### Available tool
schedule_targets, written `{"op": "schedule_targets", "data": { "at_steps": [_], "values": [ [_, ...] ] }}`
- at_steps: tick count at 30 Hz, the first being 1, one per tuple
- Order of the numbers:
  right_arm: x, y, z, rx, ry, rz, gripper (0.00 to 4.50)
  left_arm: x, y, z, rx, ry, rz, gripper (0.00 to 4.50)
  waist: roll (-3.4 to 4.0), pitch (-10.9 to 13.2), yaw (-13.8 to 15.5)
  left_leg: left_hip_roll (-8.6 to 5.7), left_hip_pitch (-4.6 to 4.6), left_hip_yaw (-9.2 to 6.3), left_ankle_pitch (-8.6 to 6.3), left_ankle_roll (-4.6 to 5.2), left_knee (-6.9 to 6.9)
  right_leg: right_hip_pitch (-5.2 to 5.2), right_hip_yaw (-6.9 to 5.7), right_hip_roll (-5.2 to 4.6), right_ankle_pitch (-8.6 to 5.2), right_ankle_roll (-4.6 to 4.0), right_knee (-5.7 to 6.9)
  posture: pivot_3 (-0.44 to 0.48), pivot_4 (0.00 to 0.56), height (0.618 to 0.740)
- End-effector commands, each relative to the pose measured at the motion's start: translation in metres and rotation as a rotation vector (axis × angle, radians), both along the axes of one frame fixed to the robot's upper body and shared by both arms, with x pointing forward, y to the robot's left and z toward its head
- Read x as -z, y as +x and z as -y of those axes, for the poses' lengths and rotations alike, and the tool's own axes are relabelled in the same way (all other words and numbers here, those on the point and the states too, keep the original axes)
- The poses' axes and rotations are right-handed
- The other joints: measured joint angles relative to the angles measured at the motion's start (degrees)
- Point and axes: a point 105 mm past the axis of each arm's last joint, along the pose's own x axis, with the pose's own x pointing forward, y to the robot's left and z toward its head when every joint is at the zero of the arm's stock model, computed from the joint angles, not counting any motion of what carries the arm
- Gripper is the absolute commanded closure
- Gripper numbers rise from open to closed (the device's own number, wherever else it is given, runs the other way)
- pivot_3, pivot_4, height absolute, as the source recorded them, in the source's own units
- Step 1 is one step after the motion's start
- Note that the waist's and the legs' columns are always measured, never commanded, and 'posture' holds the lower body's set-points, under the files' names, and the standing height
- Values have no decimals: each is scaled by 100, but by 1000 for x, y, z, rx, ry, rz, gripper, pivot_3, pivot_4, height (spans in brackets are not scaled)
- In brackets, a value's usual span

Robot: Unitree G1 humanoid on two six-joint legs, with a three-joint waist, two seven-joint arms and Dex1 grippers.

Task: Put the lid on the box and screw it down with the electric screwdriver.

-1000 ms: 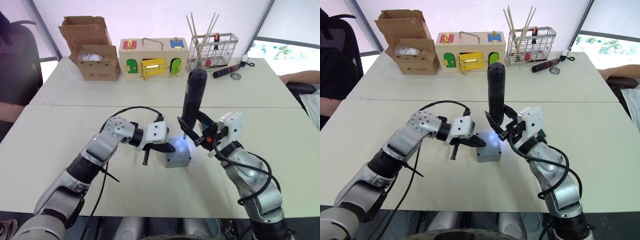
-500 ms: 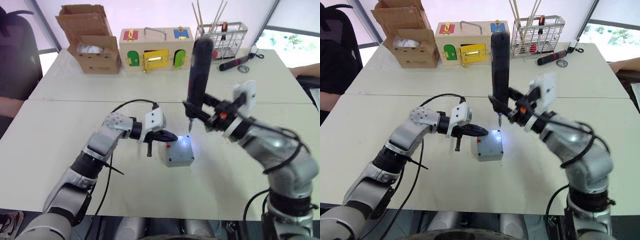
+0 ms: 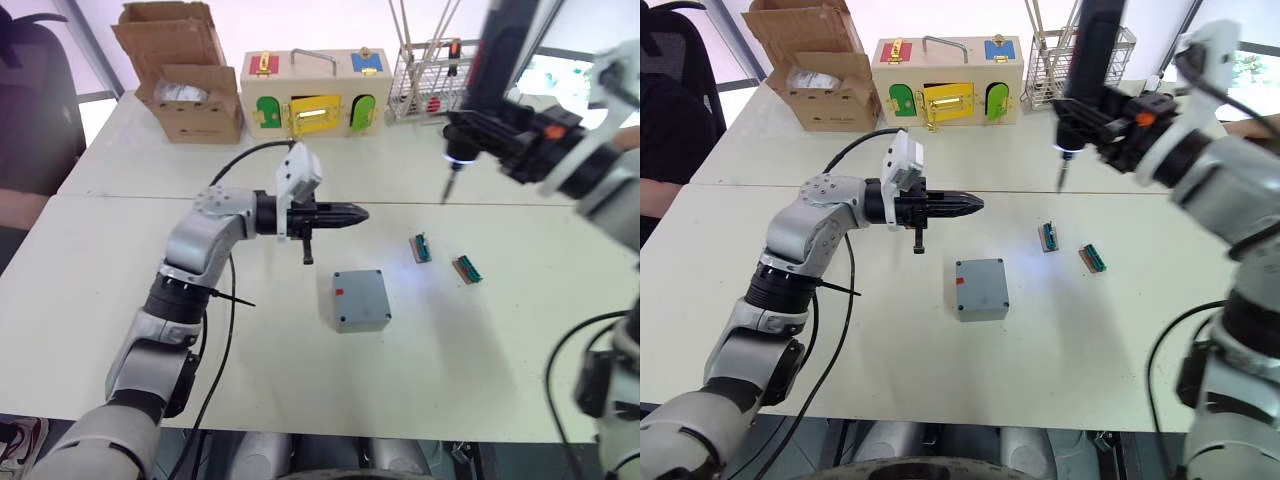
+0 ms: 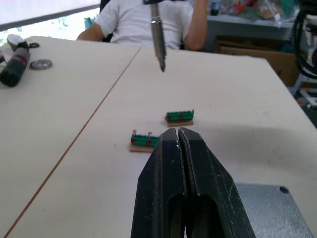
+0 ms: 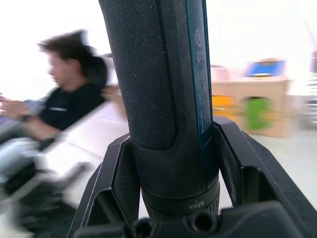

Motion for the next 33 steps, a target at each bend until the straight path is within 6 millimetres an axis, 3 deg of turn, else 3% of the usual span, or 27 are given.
{"op": "schedule_targets", "data": {
  "at_steps": [1, 5, 8, 13, 24, 30, 32, 33],
  "values": [
    [-1, -19, 49, 109, -82, -188, 2596, -7, -21, 17, 129, 8, 76, 4500, 3, 5, 4, -3, -5, 0, -4, 7, 6, 2, -2, -3, 0, 0, -4, 0, 150, 740],
    [45, -38, 102, 269, -115, -583, 2596, 10, -36, 34, 203, 102, 175, 4500, 5, 6, -23, -1, -7, 12, -10, 18, 9, 2, 6, -4, 0, 0, -9, 0, 150, 740],
    [72, -49, 116, 294, -90, -774, 2596, 19, -38, 43, 203, 152, 242, 4500, 23, 9, -55, 6, -3, 25, -19, 32, 15, 5, 16, -1, 0, 0, -6, 0, 150, 740],
    [126, -58, 143, 388, -54, -998, 2596, 24, -63, 45, 274, 155, 255, 4500, 48, 10, -70, 13, 9, 36, -33, 57, 15, 4, 22, 5, 0, 0, 6, 0, 150, 740],
    [172, -51, 133, 340, -49, -1141, 2596, 27, -79, 39, 216, 140, 196, 4500, 59, 13, 0, 8, 9, 37, -19, 33, 26, 7, 20, 7, 1, 1, 8, 0, 150, 740],
    [179, -46, 135, 357, -58, -1136, 2596, 32, -68, 32, 151, 208, 238, 4500, 58, 14, -15, 6, 9, 36, -17, 29, 30, 10, 20, 8, 1, 2, 7, 0, 150, 740],
    [181, -46, 137, 370, -64, -1132, 1639, 34, -67, 29, 158, 233, 246, 4500, 57, 14, -19, 6, 9, 36, -17, 29, 31, 11, 20, 8, 1, 1, 8, 0, 150, 740],
    [181, -46, 137, 371, -65, -1132, 1403, 35, -67, 28, 163, 243, 249, 4500, 56, 14, -19, 6, 9, 36, -17, 29, 32, 12, 20, 8, 1, 2, 8, 0, 150, 740]
  ]
}}
